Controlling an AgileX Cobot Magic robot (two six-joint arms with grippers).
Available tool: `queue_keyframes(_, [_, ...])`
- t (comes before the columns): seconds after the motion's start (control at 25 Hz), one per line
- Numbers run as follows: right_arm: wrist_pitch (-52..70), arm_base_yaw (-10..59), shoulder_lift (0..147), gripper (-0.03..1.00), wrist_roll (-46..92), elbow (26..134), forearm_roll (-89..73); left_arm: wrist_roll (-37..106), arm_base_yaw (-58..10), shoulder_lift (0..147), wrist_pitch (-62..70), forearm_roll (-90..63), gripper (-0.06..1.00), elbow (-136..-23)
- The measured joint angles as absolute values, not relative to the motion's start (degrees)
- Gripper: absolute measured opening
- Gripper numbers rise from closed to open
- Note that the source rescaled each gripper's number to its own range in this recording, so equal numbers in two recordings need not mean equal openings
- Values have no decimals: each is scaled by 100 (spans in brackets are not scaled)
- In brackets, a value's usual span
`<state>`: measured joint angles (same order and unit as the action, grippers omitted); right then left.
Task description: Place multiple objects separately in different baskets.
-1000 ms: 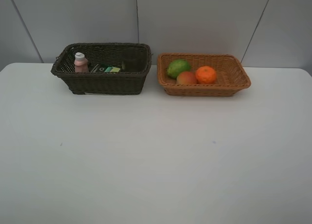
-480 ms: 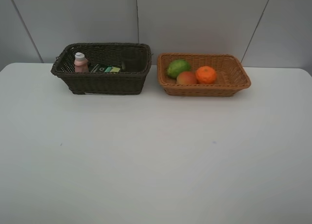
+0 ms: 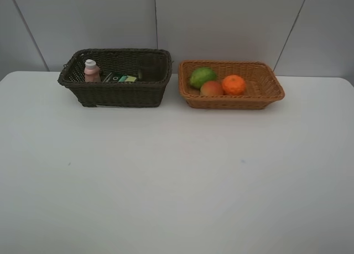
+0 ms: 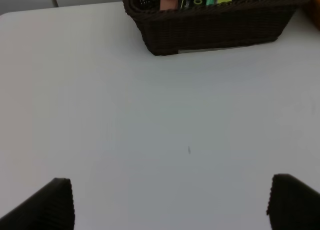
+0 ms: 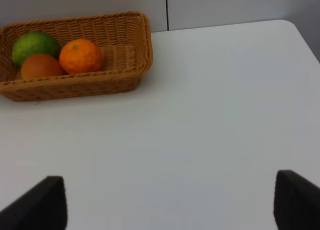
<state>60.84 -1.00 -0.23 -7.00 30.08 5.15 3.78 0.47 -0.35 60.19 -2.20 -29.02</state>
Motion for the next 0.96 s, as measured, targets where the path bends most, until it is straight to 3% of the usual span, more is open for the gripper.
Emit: queue_keyframes(0.96, [6084,-100,-23,67,-700,3008,515,378,47,-35,6019,-220,100,-2902])
